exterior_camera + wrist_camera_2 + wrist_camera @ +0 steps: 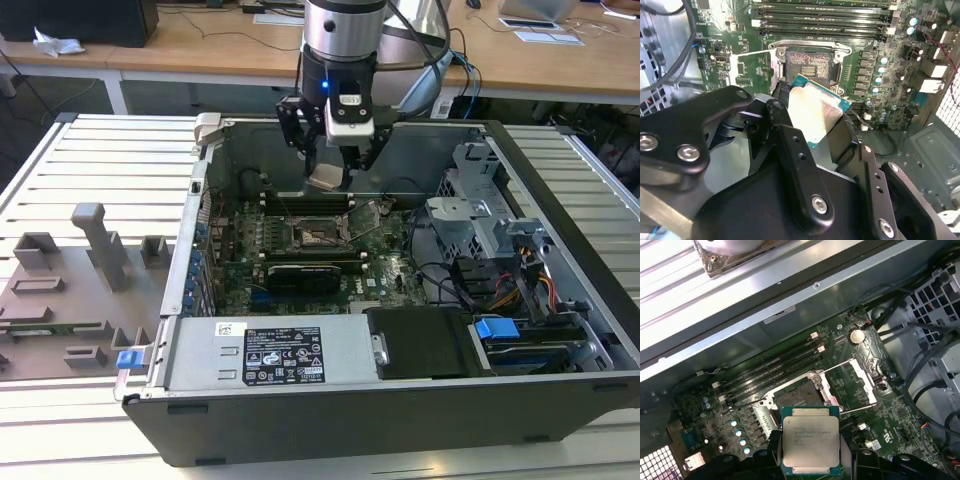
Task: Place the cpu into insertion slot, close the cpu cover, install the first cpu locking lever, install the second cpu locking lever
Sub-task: 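Place the cpu into insertion slot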
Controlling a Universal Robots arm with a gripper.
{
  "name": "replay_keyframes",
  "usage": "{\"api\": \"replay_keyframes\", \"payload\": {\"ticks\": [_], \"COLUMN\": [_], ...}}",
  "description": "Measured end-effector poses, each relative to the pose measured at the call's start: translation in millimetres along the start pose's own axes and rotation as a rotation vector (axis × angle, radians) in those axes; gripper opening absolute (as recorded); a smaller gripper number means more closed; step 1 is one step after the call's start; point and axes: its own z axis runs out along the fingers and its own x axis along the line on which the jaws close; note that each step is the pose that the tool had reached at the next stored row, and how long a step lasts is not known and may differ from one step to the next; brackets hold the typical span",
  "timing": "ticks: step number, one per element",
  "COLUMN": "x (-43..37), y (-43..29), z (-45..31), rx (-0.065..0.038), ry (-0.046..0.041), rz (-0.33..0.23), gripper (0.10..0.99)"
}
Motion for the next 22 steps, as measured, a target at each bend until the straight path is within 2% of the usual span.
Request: {"api": "replay_keyframes", "payload": {"ticks": [3, 7, 16, 22], "x": [0.0, 0.0, 0.0, 0.0], "y": [0.0, 0.0, 0.0, 0.0], "z": [0.1, 0.1, 0.4, 0.5], "rx": [0.000, 0.000, 0.000, -0.001], "ry": [-0.0043, -0.0078, -0.0199, -0.0249], "rz": [0.058, 0.108, 0.277, 0.351], "gripper": [0.545, 0.545, 0.545, 0.545]}}
